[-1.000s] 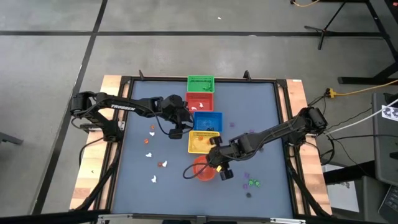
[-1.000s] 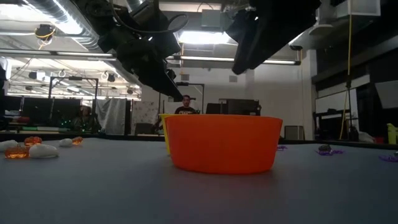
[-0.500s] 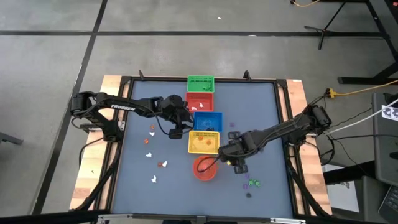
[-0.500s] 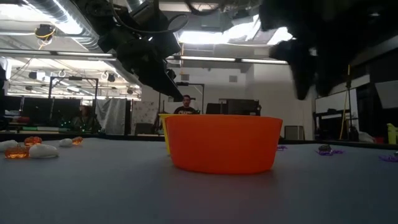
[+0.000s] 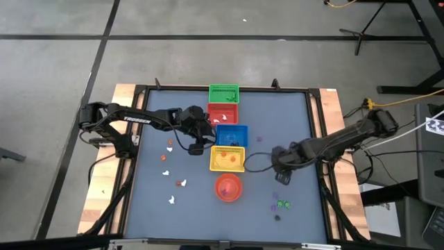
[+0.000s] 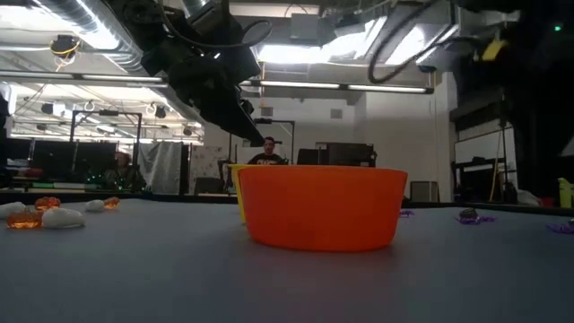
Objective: Sort Halloween decoration
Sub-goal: Put the purple spider toy into the orange bin
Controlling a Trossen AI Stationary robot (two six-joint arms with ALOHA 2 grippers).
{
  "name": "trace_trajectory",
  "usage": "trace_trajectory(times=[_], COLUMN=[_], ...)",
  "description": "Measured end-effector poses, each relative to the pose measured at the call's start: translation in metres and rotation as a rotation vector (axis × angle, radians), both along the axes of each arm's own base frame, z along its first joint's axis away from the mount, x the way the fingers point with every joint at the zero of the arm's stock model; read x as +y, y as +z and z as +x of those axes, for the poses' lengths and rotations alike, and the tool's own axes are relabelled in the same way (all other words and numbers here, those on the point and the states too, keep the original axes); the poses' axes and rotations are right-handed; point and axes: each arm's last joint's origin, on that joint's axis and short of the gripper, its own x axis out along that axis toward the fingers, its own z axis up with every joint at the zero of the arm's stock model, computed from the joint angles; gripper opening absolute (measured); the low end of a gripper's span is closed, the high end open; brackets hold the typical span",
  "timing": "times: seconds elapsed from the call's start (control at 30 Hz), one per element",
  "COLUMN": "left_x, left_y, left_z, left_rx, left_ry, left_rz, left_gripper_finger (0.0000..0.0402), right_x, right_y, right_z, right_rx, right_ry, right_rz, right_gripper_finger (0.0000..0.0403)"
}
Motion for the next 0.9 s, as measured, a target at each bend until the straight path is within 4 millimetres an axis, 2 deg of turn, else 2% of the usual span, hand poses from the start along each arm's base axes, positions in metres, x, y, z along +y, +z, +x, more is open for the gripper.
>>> trace_trajectory(times=[0.13,0.33,0.5,0.9], left_x=[0.0,0.0,0.0,0.0], left_y=[0.0,0.0,0.0,0.0], left_z=[0.0,0.0,0.0,0.0], left_rx=[0.001,0.001,0.001,0.001], left_ry=[0.0,0.001,0.0,0.0], left_rz=[0.0,0.0,0.0,0.0], left_gripper_finger=[0.0121,0.0121,0.0121,0.0121], right_x=[-0.003,-0.003,0.0,0.002], right_y=[-0.011,-0.033,-0.04,-0.058], right_z=[-0.006,-0.008,-0.005,0.0], right_rx=[-0.02,0.027,0.047,0.134], right_ry=[-0.243,-0.346,-0.405,-0.429], right_rz=[0.023,0.049,0.095,0.043], right_gripper_finger=[0.02,0.02,0.02,0.02])
